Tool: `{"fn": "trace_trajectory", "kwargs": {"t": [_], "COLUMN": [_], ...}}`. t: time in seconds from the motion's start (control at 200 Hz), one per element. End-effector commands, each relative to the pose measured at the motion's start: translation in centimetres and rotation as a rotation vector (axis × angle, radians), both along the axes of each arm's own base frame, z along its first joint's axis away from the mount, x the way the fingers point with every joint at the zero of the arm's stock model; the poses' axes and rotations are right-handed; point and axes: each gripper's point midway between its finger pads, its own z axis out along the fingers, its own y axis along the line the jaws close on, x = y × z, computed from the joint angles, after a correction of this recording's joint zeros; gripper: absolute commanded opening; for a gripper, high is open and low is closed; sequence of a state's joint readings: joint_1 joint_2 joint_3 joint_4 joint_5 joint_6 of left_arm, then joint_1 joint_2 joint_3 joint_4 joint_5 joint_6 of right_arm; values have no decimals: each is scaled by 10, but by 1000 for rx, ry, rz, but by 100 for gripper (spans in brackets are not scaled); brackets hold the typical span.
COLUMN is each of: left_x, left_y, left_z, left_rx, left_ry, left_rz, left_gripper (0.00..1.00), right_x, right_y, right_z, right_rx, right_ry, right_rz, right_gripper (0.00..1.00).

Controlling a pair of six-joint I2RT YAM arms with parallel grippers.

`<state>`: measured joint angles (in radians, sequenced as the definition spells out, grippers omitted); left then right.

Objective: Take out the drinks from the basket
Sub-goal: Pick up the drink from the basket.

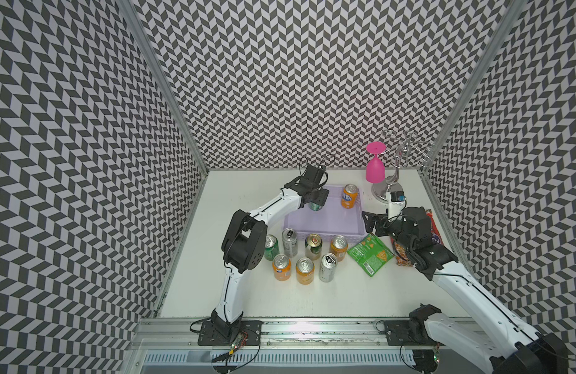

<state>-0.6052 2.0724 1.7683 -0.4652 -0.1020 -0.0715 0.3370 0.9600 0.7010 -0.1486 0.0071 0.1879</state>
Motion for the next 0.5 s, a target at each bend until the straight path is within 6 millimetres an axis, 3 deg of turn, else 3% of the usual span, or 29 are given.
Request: {"fn": "trace_trajectory", "kwargs": {"t": [0.0,0.496], "left_x": [-9,-112], "left_y": [-3,24], "left_z": [88,172], "left_rx": [-114,-259], "left_ry": [-184,-275], "left_rz": [-3,-36], "left_gripper": [59,59], "right_x": [2,1], "right_y": [-2,-1], "right_z": [13,16], "right_rx": [23,29], "right_ry": [-53,-64], "right_rz": [-10,-2], "right_gripper": [100,100]}}
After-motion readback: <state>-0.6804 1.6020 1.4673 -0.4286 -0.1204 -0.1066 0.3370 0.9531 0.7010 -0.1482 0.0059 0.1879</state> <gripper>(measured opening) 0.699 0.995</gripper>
